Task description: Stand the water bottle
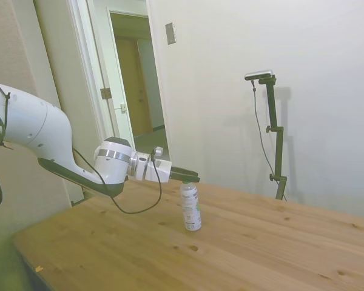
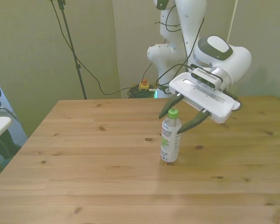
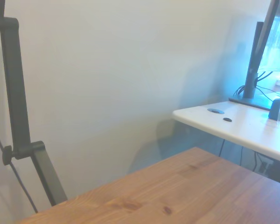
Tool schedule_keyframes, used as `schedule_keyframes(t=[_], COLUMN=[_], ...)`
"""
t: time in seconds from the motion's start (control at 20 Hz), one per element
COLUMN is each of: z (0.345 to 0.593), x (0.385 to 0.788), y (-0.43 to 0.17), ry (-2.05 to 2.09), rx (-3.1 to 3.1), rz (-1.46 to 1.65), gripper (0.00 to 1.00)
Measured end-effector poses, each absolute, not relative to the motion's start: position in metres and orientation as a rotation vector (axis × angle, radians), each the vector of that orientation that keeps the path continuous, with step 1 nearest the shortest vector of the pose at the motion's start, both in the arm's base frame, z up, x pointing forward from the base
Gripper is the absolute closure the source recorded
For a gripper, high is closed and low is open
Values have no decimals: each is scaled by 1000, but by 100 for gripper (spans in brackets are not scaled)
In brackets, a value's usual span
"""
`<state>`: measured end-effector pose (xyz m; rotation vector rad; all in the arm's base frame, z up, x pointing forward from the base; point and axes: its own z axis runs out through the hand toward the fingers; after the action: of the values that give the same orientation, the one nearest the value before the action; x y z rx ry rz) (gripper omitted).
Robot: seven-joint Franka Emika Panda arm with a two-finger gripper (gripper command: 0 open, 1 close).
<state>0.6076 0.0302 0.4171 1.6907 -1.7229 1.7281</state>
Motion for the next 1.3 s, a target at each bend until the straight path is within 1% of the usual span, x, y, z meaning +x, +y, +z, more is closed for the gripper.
schedule_keyframes(t=[0.1,0.25,0.3,0.35,0.55,0.65,0.75,1.05,1.2,1.3], z=[420,417,421,429,477,490,493,489,492,497], x=[601,582,575,570,548,538,532,515,504,497], y=[31,38,41,44,50,49,48,59,67,60], ry=[-1731,-1761,-1776,-1792,-1811,-1807,-1791,-1686,-1616,-1569], rx=[1701,1782,1813,1844,2026,2135,2233,2530,2692,2765], rz=[1724,1680,1665,1653,1550,1462,1365,1068,920,808], gripper=[0,0,0,0,0,0,0,0,0,0])
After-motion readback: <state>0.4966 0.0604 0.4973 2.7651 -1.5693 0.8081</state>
